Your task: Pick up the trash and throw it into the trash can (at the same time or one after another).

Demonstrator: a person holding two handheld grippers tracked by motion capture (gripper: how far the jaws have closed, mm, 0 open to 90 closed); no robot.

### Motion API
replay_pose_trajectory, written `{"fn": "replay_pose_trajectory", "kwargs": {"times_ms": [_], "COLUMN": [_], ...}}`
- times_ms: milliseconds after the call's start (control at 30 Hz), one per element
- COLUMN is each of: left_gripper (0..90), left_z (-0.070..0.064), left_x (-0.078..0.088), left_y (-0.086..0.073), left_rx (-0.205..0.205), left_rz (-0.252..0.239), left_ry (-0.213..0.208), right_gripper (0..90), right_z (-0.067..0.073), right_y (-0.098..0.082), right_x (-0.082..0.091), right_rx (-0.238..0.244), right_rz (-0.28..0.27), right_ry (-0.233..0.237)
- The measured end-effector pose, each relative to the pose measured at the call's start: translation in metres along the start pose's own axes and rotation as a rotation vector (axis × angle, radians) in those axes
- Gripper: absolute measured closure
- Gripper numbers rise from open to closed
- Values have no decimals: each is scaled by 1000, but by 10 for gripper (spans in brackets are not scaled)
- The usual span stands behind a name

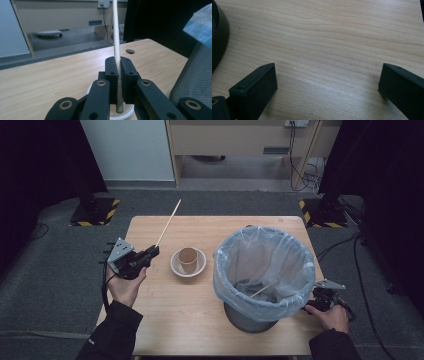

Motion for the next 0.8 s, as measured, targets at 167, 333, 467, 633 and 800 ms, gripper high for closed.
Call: {"fn": "replay_pose_trajectory", "kwargs": {"times_ms": [167, 333, 467, 633, 800], "left_gripper": [851, 851, 851, 851, 852], "left_z": [-8, -16, -23, -34, -45], "left_x": [6, 13, 20, 25, 26], "left_y": [11, 23, 32, 41, 46], "left_rx": [-11, -19, -26, -44, -55], "left_rz": [-42, -83, -116, -144, -160], "left_ry": [-22, -45, -65, -89, -114], "right_gripper": [20, 20, 20, 20, 20], "right_z": [0, 0, 0, 0, 0], "right_y": [0, 0, 0, 0, 0], "right_x": [0, 0, 0, 0, 0], "right_rx": [-4, -1, -3, -4, -1], "right_rz": [-2, -2, 1, -2, -3], "right_ry": [-1, -1, 0, -1, -1]}}
Point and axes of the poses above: each handheld gripper's, and its own axes: x roughly backward along the jaws, y roughly out of its top, z roughly to its left, the point moved 3 cm from there along -x, roughly forward along the jaws, and after that the axes turned 5 degrees about -z, right-handed, at the moved point
